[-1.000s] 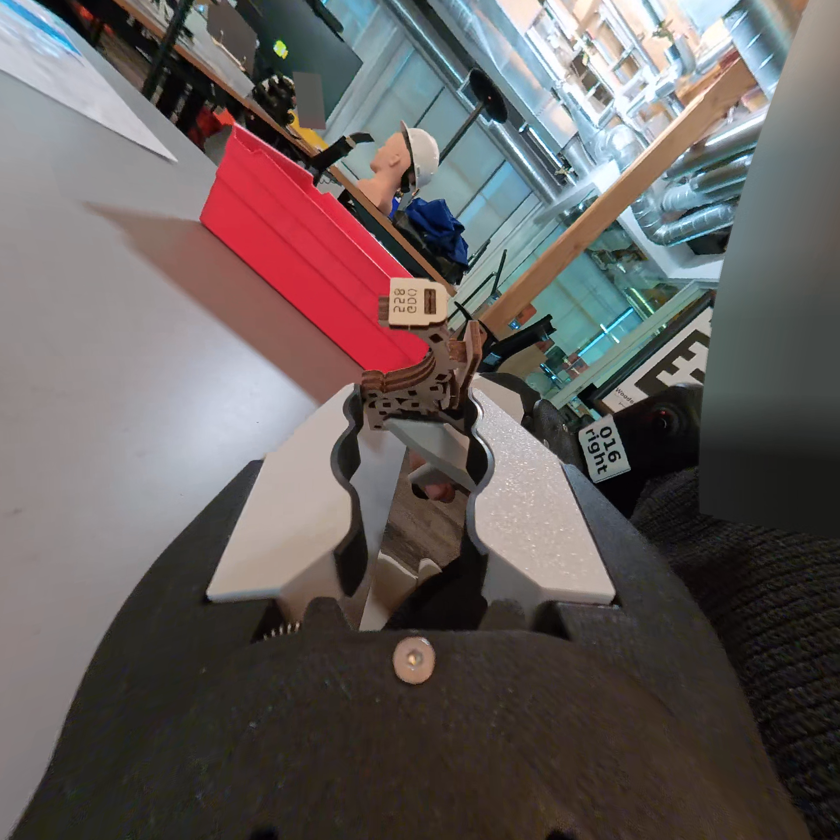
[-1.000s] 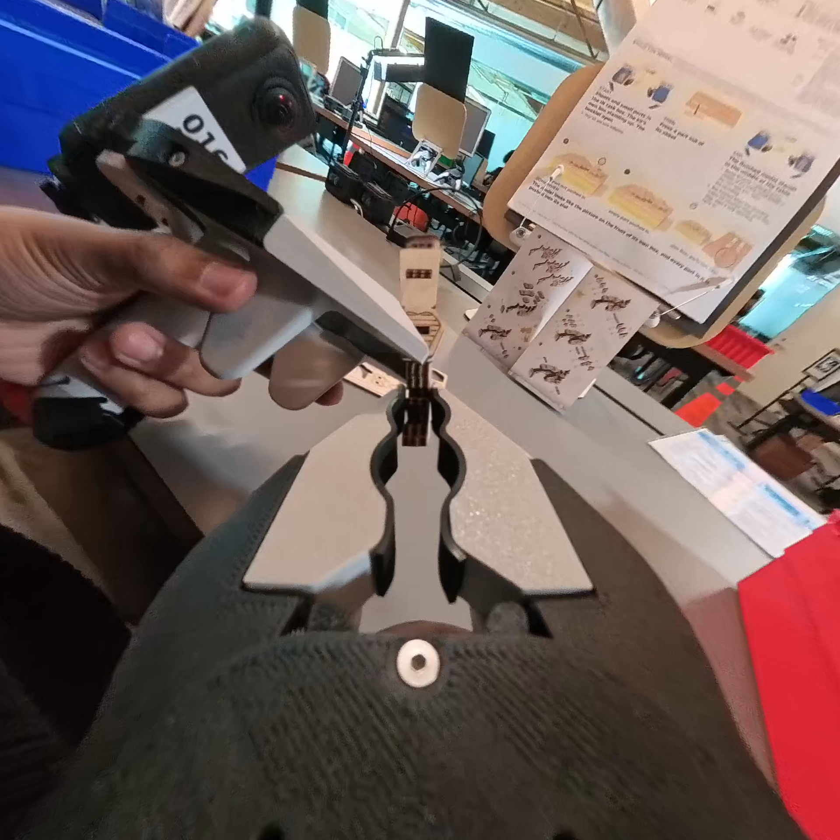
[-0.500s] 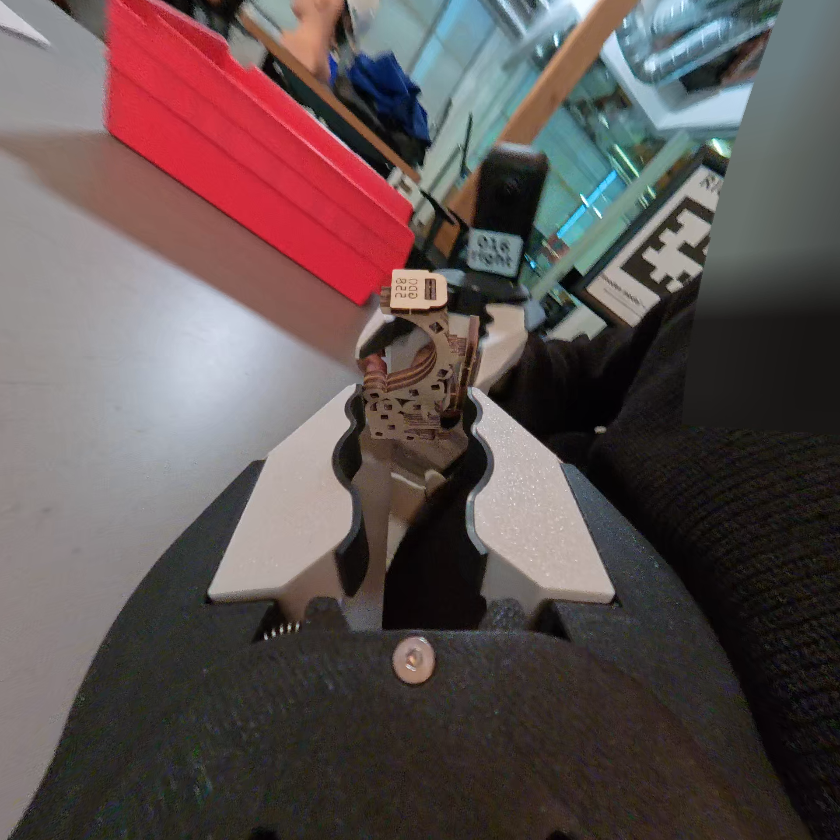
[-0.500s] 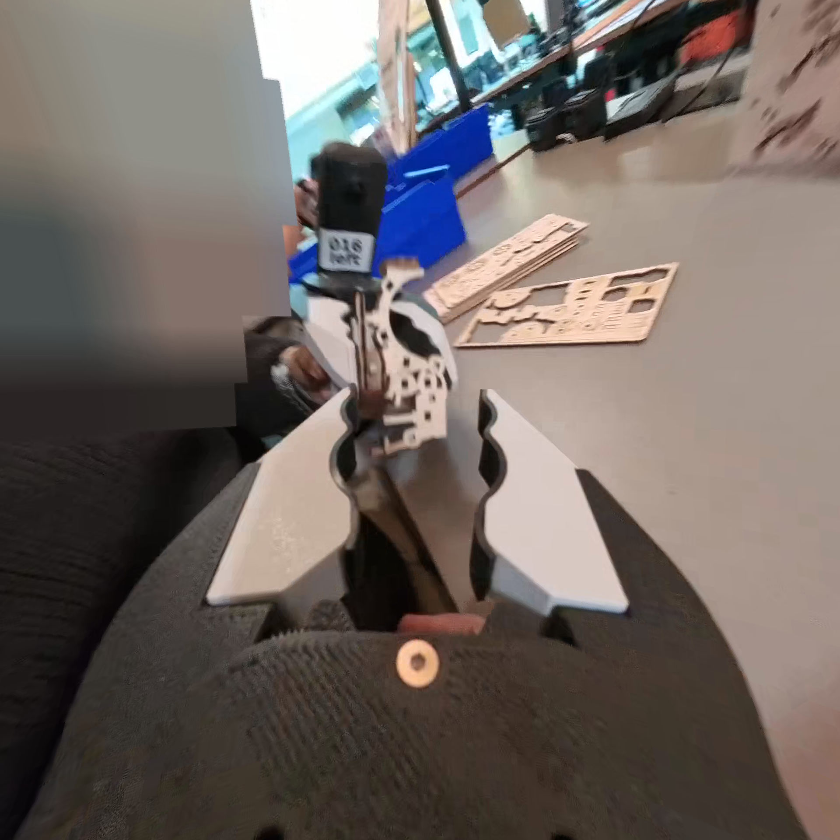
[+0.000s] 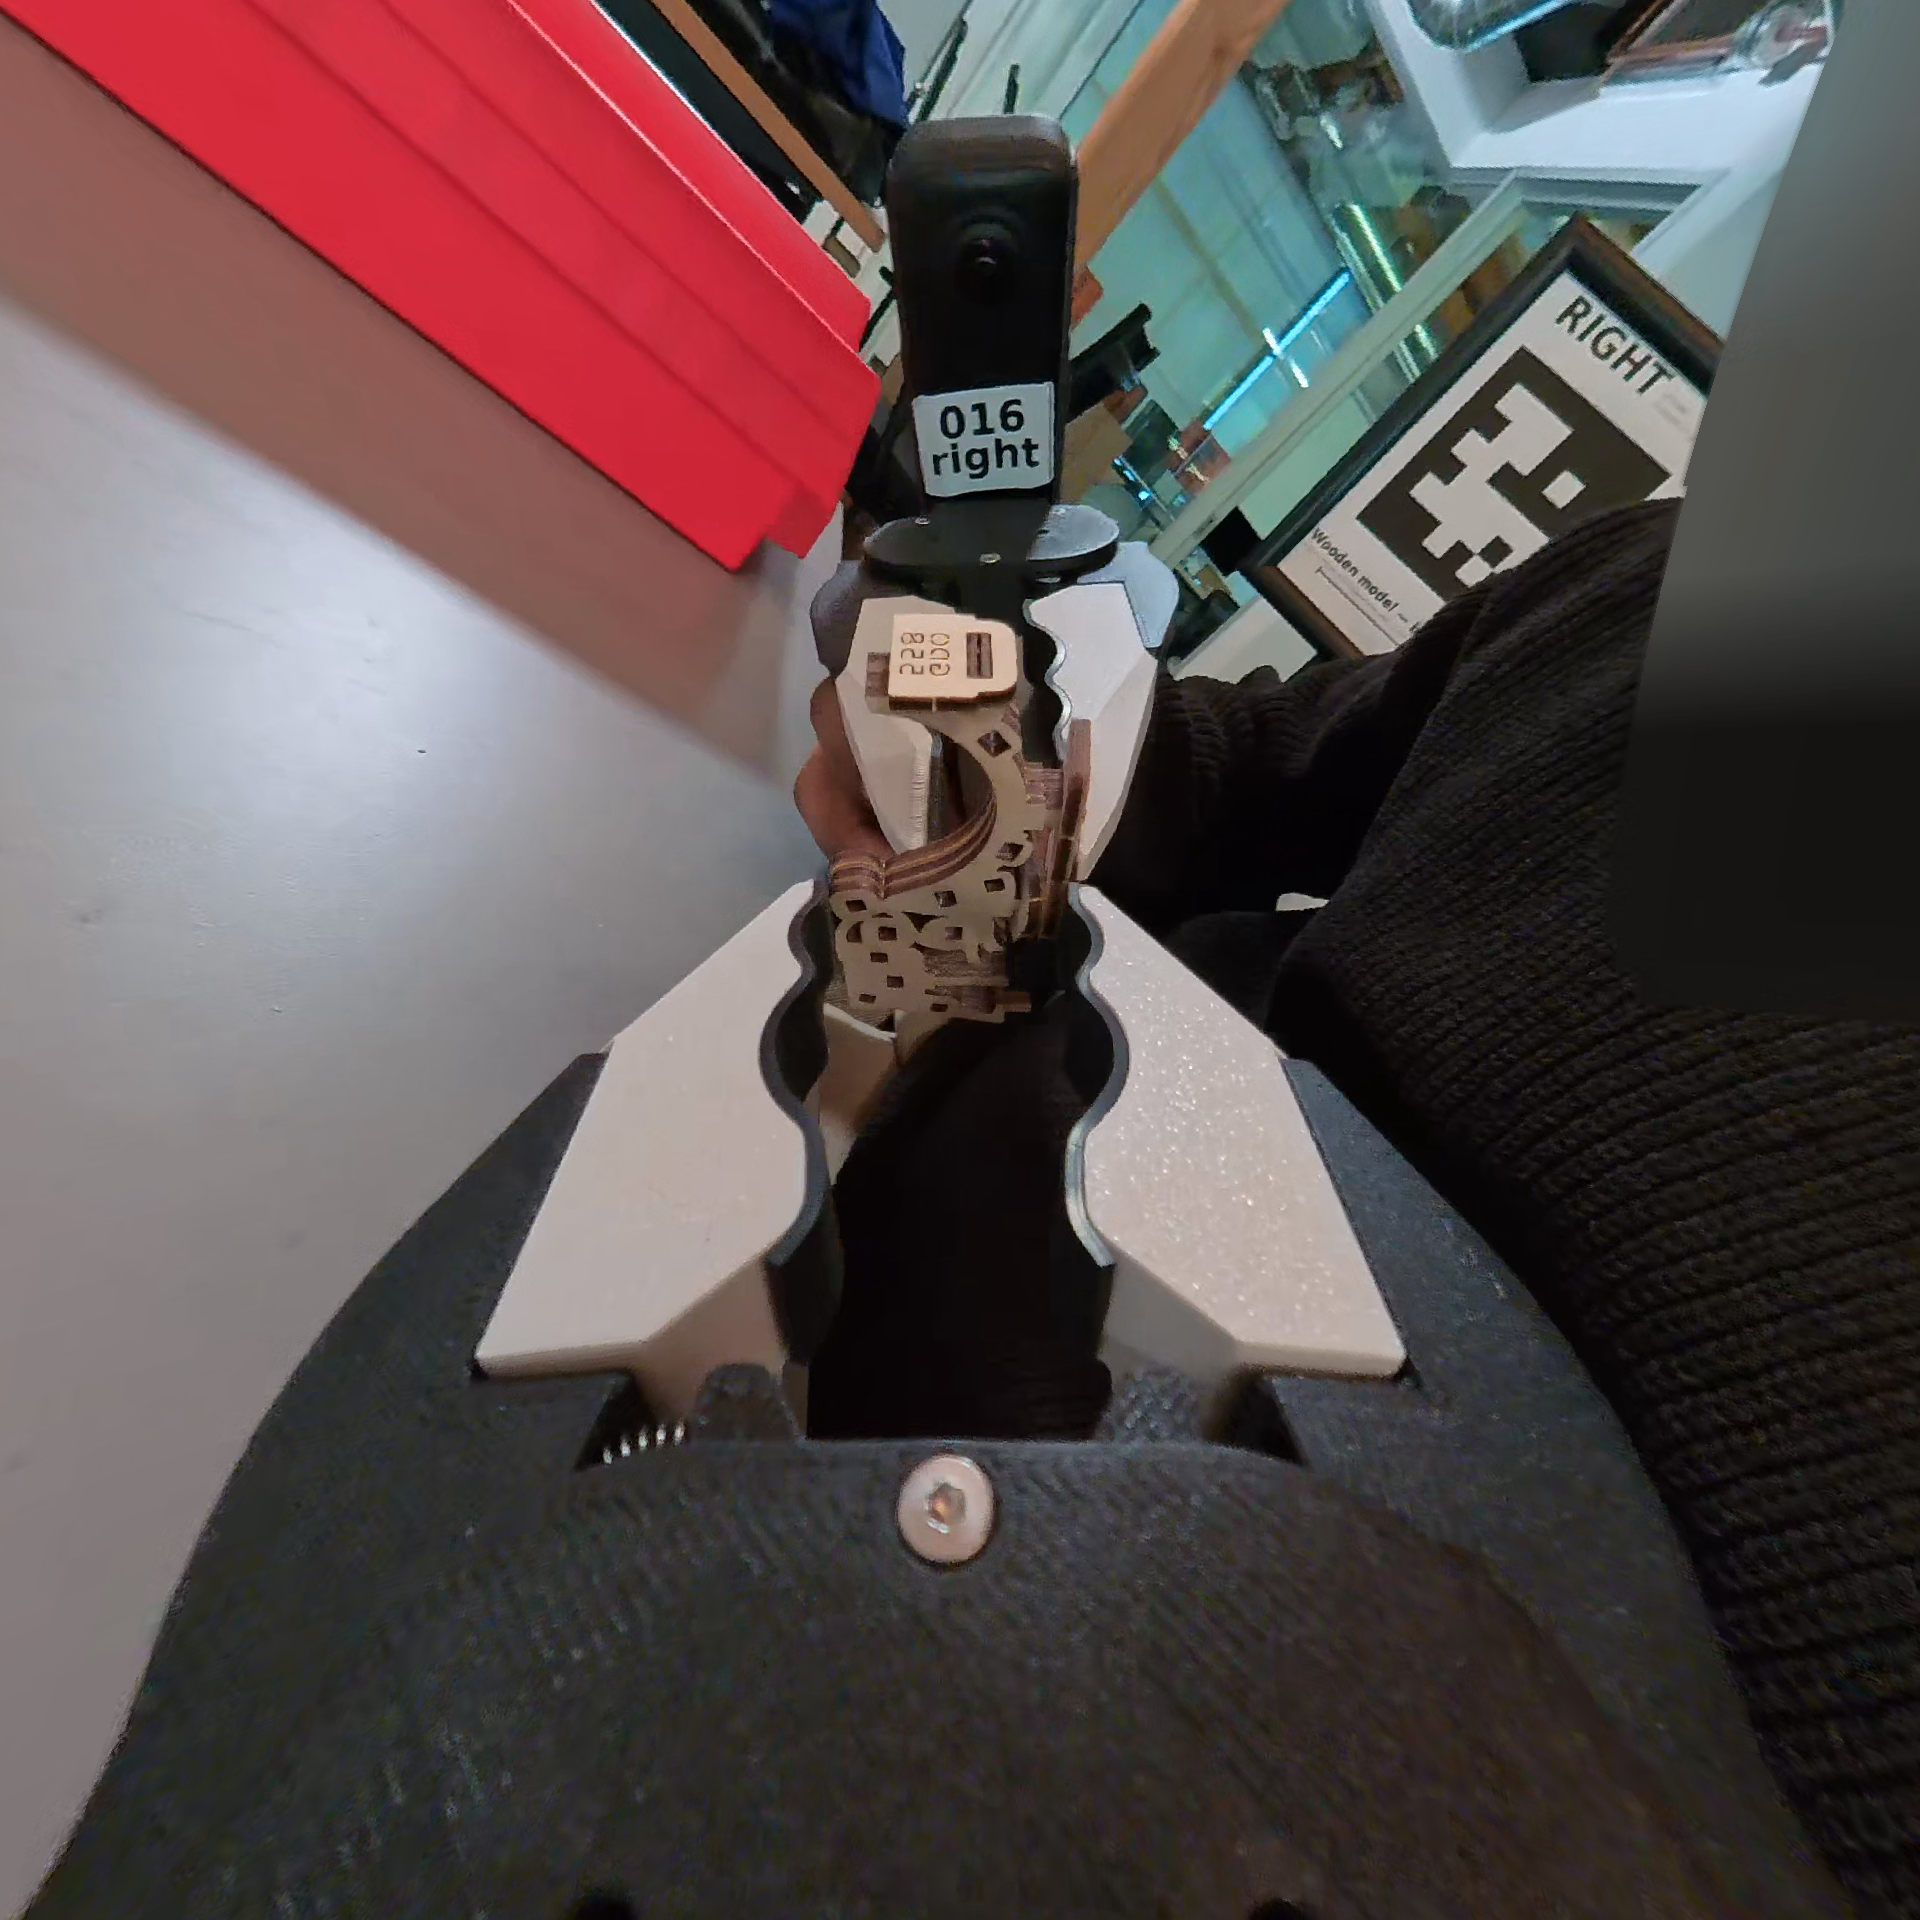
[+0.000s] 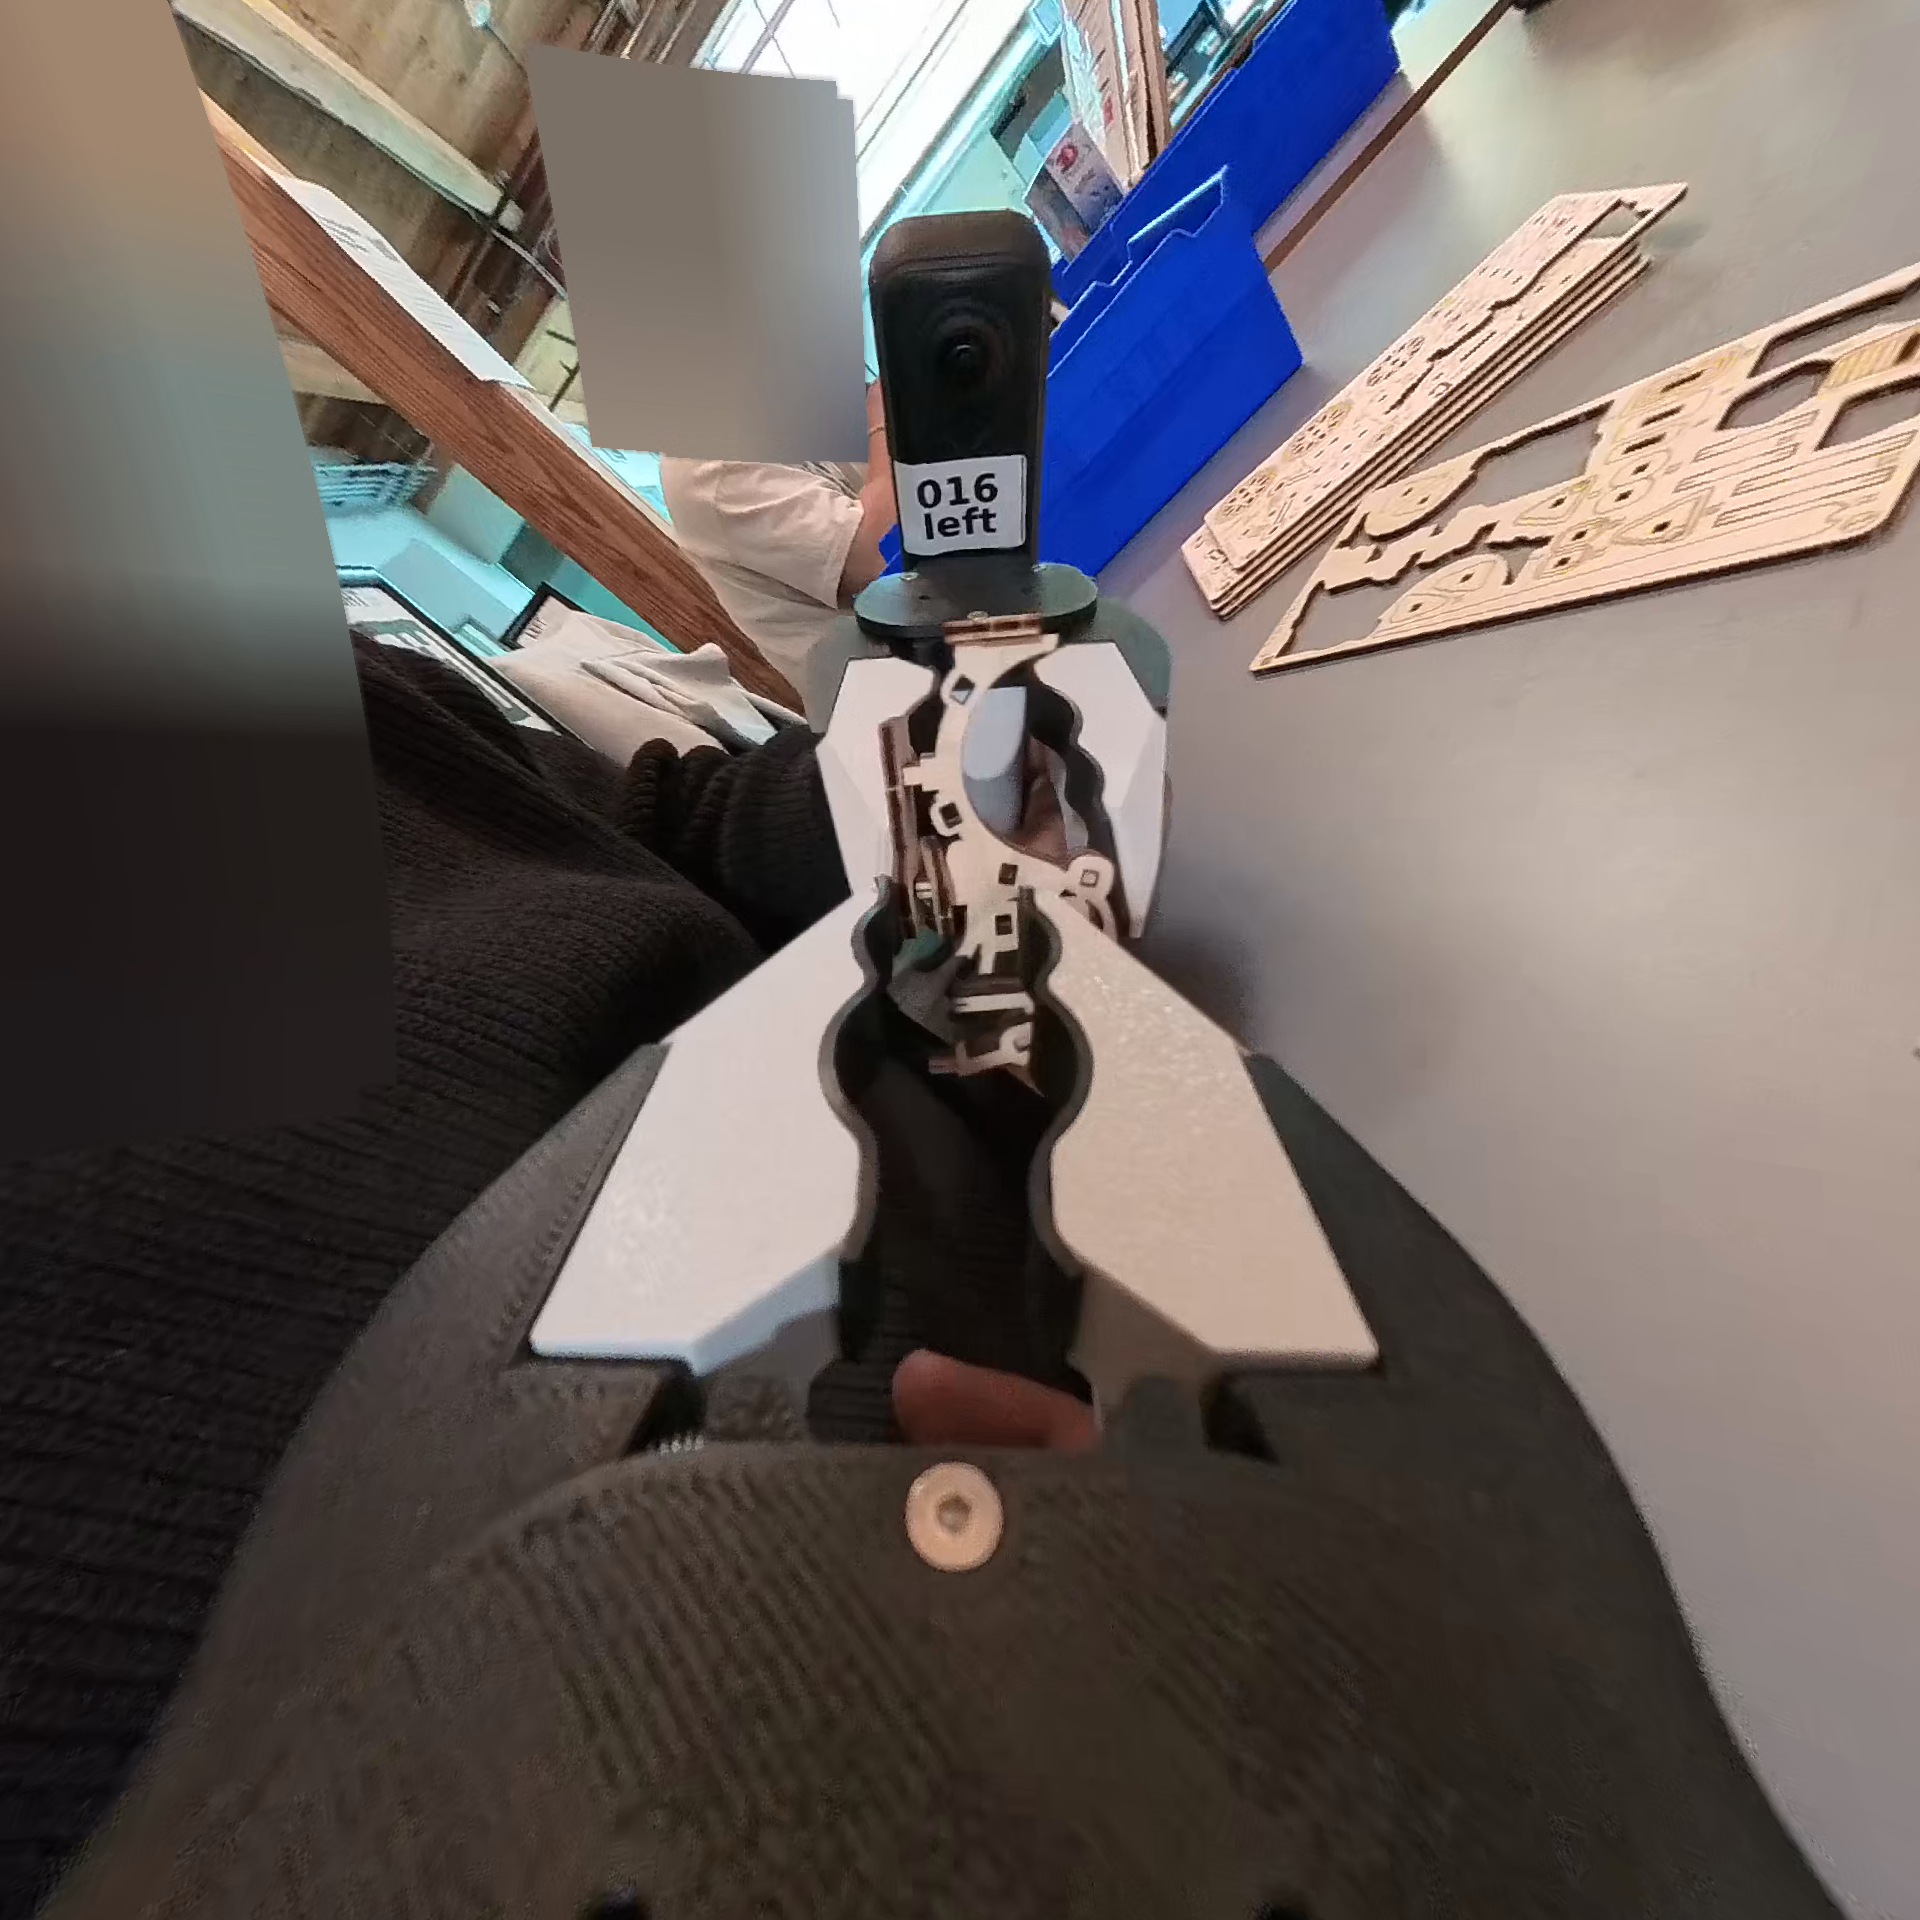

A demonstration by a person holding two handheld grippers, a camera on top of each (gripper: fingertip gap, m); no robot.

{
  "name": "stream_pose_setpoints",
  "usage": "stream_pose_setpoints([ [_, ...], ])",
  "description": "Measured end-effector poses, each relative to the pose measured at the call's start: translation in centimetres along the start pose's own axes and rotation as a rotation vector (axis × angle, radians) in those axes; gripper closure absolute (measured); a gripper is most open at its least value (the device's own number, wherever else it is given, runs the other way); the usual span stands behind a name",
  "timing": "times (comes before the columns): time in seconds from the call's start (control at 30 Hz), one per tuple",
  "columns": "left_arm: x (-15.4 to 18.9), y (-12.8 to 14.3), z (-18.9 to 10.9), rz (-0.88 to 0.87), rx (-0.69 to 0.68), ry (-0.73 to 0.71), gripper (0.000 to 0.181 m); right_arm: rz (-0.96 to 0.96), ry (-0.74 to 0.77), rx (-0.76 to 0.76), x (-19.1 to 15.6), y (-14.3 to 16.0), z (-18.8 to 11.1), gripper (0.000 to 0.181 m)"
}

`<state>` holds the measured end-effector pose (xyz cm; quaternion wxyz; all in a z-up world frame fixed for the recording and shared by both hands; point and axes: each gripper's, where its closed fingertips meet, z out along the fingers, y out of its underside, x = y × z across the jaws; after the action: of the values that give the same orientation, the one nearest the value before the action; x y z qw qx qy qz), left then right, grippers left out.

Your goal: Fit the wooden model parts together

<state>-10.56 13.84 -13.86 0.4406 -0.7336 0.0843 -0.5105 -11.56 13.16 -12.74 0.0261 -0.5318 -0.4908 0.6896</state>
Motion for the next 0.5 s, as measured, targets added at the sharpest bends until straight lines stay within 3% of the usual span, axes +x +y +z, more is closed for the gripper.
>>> stream_pose_setpoints([
  [0.17,0.3,-0.2,-0.1,-0.048,0.020,0.042,0.141,0.051,-0.039,0.016,-0.3,-0.3,0.0,0.159],
  [0.37,0.6,-0.2,-0.1,0.003,0.017,0.038,0.141,-0.019,0.048,0.044,0.6,-0.9,-0.6,0.130],
  [0.5,0.7,-0.1,0.0,0.010,0.009,0.039,0.141,-0.027,0.030,-0.006,0.1,0.1,0.1,0.125],
])
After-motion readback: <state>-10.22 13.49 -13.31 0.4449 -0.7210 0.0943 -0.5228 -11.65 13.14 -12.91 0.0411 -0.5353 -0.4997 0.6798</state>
